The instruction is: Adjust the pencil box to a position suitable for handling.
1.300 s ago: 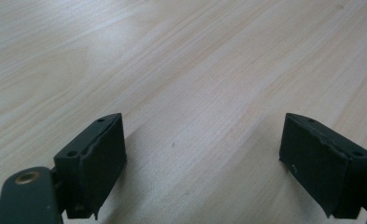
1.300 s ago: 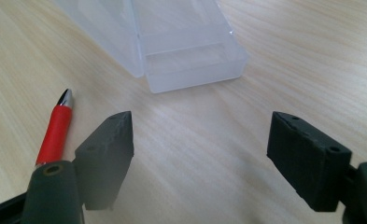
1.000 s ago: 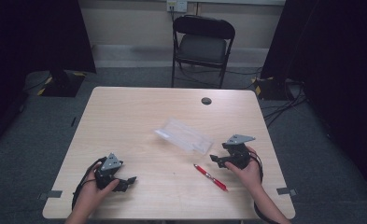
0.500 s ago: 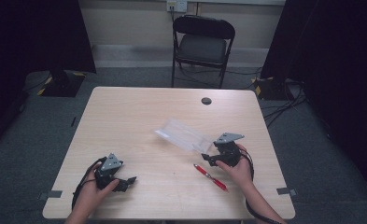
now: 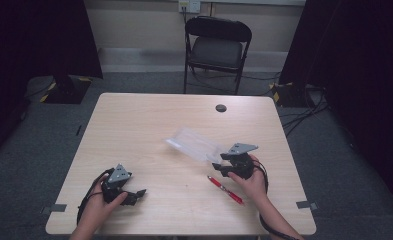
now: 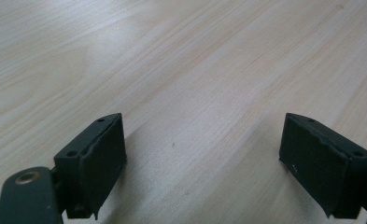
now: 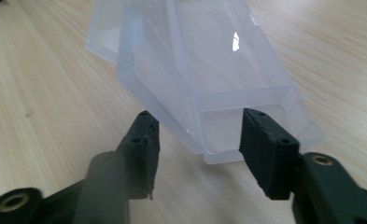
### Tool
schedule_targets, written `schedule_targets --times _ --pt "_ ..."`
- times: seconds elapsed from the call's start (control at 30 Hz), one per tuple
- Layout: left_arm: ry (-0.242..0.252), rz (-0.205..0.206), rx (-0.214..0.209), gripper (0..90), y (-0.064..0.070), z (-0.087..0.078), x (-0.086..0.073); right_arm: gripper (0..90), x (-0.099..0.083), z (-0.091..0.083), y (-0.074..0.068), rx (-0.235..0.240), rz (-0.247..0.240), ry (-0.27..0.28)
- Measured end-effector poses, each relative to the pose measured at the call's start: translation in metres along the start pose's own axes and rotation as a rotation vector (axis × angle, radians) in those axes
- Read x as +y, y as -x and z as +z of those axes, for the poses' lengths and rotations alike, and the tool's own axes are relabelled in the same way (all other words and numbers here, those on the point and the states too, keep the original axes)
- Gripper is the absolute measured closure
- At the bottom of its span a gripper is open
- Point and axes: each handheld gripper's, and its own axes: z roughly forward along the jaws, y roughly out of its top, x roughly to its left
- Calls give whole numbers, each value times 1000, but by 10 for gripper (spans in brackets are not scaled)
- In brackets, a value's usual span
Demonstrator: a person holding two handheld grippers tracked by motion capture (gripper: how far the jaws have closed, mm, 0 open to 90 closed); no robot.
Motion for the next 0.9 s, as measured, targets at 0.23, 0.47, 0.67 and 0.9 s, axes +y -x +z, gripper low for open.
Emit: schedule_targets --times 0.23,0.47,0.67,0.9 --pt "0 0 0 141 0 0 0 610 1 3 -6 20 -10 -3" --pt "0 0 0 141 0 0 0 708 3 6 -9 28 -4 5" --pt "0 0 0 141 0 0 0 759 2 4 -13 34 -12 4" --pt "0 0 0 141 0 0 0 770 0 1 -17 51 -19 0"
